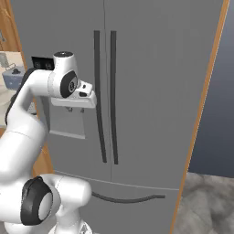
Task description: Open the fridge, remove the peach, lime, and chicken drumstick, and place them on any counter.
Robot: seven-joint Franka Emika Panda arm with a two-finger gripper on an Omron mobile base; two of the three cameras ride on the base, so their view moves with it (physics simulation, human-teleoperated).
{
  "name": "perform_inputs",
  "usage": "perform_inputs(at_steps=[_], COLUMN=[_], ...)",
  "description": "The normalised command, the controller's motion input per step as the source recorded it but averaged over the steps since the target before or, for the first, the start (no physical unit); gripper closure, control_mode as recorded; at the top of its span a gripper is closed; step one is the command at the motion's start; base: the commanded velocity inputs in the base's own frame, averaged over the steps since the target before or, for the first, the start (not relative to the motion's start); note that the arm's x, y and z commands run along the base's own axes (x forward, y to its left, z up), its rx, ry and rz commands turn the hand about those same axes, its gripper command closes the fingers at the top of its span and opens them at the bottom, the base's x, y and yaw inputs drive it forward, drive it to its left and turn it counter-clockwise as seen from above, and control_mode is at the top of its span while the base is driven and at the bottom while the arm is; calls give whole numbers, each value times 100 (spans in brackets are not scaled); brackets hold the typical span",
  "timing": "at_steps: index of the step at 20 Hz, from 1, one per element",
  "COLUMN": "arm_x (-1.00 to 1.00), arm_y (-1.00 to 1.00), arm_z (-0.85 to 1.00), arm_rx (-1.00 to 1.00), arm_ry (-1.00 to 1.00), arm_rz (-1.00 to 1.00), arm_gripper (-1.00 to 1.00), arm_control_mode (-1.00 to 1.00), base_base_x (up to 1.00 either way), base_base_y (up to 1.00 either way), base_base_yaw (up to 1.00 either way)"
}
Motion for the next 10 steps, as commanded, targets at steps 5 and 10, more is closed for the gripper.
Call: perform_inputs(at_steps=[5,10], arm_x=[-1,0], arm_y=[0,0], arm_z=[0,0], arm_rx=[0,0], arm_ry=[0,0], arm_rz=[0,0], arm_gripper=[-100,-100], arm_control_mode=[100,100], base_base_x=[-42,-53], base_base_y=[-19,-32], base_base_yaw=[0,0])
